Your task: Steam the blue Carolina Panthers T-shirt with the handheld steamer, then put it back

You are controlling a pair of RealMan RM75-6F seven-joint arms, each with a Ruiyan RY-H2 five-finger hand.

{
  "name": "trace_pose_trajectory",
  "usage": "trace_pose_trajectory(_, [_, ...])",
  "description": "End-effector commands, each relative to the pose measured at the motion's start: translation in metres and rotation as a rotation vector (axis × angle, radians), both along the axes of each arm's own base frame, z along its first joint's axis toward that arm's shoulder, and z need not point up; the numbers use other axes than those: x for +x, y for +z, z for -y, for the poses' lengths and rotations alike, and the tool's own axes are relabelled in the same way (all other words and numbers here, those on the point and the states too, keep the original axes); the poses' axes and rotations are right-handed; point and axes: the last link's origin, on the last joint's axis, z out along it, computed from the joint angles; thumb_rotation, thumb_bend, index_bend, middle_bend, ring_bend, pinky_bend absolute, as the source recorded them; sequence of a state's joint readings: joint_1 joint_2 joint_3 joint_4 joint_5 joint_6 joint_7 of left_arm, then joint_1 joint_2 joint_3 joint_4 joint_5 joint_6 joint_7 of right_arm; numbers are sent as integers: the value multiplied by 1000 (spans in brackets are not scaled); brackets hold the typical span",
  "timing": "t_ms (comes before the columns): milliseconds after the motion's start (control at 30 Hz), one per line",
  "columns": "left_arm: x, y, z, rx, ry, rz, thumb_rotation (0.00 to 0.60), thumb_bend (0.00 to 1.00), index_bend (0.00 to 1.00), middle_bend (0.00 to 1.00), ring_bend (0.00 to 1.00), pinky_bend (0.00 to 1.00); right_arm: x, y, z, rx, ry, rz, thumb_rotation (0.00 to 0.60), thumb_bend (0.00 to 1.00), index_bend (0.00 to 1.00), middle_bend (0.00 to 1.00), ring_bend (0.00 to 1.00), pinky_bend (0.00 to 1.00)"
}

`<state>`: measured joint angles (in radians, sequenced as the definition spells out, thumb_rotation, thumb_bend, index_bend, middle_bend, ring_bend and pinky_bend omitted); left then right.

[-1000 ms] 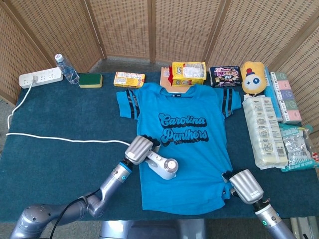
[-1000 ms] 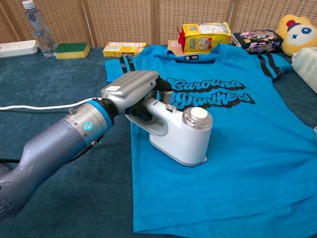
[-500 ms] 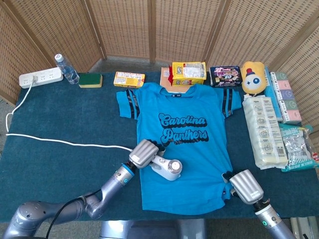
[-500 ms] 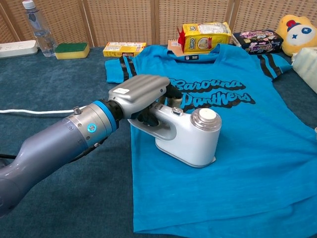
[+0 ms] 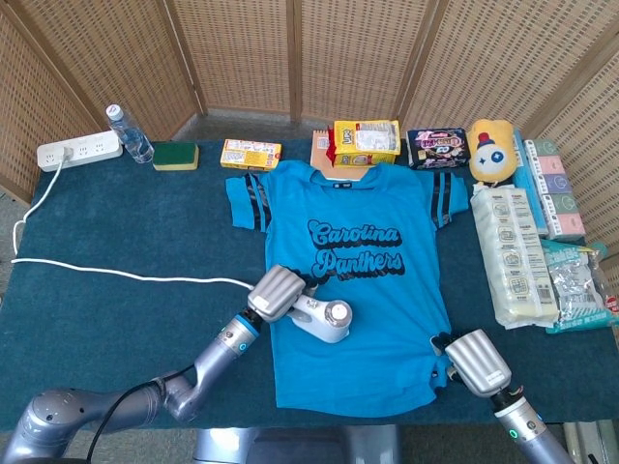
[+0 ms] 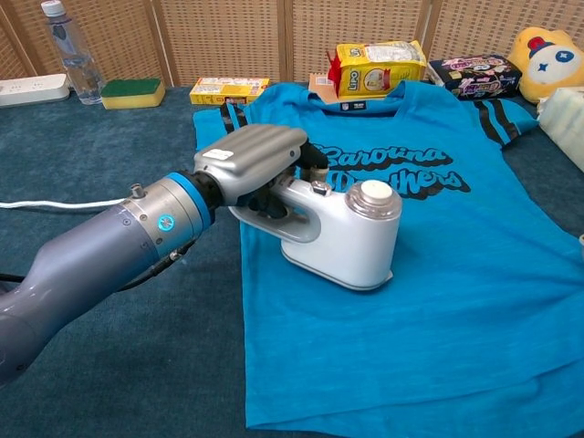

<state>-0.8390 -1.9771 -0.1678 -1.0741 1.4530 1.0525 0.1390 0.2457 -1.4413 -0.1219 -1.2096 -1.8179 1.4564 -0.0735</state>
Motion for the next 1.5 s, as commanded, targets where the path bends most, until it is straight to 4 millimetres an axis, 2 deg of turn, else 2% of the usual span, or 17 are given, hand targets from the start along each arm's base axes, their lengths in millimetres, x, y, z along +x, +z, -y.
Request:
trace_pose_trajectory(33, [-2,2,-5,23,15,21,600,592,558,698,634,684,0,0,0,1,0,0,600,488,708,634,677,803])
trace_pose_trajectory(267, [-11,4,-23,89,63,46,600,583,558,698,633,684,0,-1,1,2,-2,0,600,488,708,634,677,804])
trace_pose_trajectory(433, [-15,-1,-25,96,86,55,600,574,558,698,634,684,-1,-1,1,2,-4,0,600,488,708,634,678,804])
trace_pose_trajectory(867, [-20,-21,5,18,25,72,600,555,558,699,633,684,-1,-1,0,-1,-6,-1,600,487,708,634,678,804])
trace_pose_trajectory(1233, [-17,-20,28,-34,-39,112,600,552,558,698,633,684,-1,-1,-2,0,-7,1,600,488,708,634,677,804])
trace_pose_trajectory(1500, [-17,-21,32,-38,-52,101,600,550,558,698,633,684,-1,-2,-2,0,-8,0,600,488,708,634,678,804])
